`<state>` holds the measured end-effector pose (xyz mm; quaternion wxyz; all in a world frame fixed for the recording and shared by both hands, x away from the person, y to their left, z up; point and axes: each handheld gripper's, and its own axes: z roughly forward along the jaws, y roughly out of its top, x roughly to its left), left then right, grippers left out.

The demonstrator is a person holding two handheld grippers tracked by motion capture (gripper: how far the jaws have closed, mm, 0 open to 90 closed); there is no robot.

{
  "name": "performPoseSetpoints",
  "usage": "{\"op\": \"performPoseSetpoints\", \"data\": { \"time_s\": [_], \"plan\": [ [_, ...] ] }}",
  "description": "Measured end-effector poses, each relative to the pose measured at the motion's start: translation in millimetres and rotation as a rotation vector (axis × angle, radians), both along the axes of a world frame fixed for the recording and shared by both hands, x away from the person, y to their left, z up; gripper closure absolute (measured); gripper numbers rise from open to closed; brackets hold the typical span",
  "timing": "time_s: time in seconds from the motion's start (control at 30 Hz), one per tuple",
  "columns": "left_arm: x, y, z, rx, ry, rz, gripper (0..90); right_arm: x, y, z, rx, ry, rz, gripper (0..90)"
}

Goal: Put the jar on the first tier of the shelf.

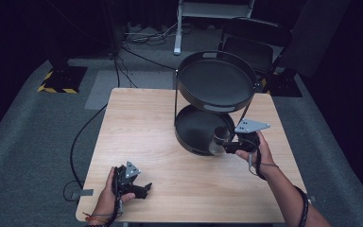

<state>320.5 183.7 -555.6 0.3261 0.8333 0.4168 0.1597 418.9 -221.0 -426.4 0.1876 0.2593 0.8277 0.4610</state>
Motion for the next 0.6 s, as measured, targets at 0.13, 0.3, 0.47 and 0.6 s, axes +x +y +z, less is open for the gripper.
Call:
{"op": "performPoseSetpoints", "data": {
  "time_s": [0.13, 0.3, 0.47, 0.6],
  "plan": [
    [0.0, 0.0, 0.0, 0.000, 0.000, 0.000, 0.0, 7.6, 0.0, -0.9, -0.003, 0.000, -0.020, 39.4],
    [0.0, 0.0, 0.0, 0.000, 0.000, 0.000, 0.0, 17.3, -0.4, -2.6, -0.001, 0.004, -0.048, 39.4],
    [0.0, 0.0, 0.0, 0.000, 0.000, 0.000, 0.0, 26.3, 0.2, -8.3, -0.004, 0.012, -0.069, 39.4],
    [0.0, 0.0, 0.0, 0.000, 0.000, 0.000, 0.0, 33.5, 1.3, -14.6, -0.006, 0.023, -0.089, 39.4]
  ]
}}
